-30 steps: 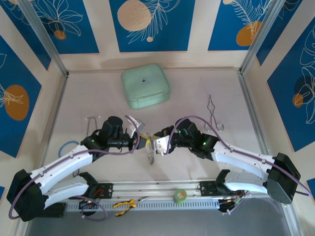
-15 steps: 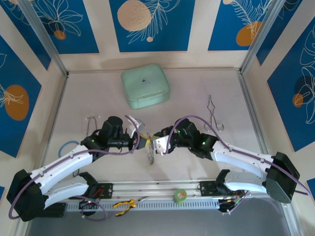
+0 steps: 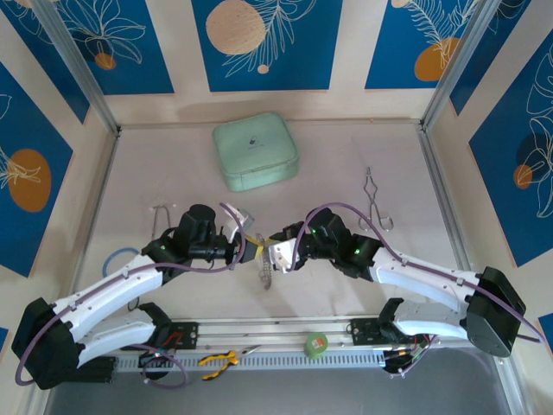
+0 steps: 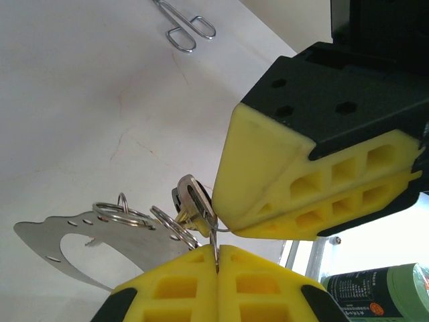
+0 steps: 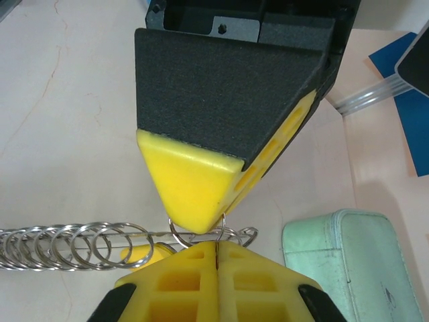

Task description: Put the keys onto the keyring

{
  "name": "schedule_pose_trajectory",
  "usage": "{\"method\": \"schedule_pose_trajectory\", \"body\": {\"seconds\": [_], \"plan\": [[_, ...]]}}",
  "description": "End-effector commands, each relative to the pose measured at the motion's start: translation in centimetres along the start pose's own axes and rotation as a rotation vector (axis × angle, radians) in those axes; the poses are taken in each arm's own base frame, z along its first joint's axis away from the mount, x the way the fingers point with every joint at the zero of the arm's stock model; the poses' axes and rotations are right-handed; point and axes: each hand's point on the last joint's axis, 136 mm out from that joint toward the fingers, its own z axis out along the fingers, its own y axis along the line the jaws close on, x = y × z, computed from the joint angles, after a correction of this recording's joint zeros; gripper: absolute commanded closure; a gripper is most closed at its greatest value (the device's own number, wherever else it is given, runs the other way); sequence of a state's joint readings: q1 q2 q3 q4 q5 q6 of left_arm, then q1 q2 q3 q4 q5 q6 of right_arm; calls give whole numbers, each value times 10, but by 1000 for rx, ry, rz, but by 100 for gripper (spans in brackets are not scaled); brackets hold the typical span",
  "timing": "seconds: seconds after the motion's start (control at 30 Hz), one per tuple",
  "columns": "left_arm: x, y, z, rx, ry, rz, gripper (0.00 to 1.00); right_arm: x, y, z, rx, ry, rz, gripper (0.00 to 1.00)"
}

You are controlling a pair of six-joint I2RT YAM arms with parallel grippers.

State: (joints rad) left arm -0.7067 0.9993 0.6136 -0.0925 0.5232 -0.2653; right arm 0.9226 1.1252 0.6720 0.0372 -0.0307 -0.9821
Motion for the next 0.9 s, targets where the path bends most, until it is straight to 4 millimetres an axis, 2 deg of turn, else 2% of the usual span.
{"method": "schedule_pose_trajectory", "body": {"seconds": [0.0,0.33,0.6,0.87], "plan": [[-25,-13,-5,50,-72,40,100,-7,8,3,-59,-30,23,100],[-24,-14,-5,59,-71,45,100,-10,7,3,-57,-41,29,100],[-22,-8,-3,32,-58,3,100,-5,-7,-1,33,-12,3,100],[-23,-8,-3,29,-61,-3,100,-6,-8,-3,45,-18,-8,100]]}}
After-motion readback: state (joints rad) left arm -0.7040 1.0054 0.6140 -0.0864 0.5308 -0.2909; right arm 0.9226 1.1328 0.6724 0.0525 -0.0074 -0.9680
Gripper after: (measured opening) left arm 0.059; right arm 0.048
